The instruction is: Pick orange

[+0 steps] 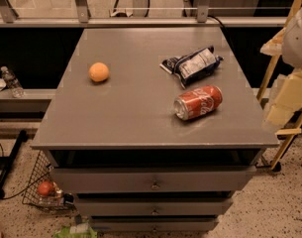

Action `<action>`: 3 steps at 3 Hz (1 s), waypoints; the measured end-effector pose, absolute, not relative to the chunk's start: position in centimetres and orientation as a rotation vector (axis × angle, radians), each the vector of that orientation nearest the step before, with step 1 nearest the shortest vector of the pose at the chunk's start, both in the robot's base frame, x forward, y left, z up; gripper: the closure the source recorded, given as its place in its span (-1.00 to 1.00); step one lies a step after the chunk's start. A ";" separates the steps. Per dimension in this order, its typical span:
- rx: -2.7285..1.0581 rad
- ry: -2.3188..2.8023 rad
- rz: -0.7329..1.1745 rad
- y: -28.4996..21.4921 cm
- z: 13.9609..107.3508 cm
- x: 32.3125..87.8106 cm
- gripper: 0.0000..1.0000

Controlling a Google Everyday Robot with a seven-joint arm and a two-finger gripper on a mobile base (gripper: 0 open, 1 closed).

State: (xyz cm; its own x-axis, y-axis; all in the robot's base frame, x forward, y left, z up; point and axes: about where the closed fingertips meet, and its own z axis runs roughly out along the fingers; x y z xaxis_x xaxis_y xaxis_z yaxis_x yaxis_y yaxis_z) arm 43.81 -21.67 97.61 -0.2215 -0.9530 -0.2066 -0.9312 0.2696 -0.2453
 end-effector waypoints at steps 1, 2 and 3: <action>-1.725 2.232 -0.098 -21.7 97.6 43.8 -1.00; -1.731 2.140 -0.076 -19.2 97.7 47.3 -1.00; -1.739 2.007 -0.030 -14.2 97.3 52.8 -1.00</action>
Offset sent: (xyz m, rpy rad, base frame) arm 0.0987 0.0697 -0.0004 0.1355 -0.1270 0.1369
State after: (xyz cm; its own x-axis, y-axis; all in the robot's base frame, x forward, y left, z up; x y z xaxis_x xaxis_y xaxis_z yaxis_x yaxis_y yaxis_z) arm 52.75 -14.21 97.29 -0.0762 -0.9377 -0.3391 -0.9271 0.1917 -0.3220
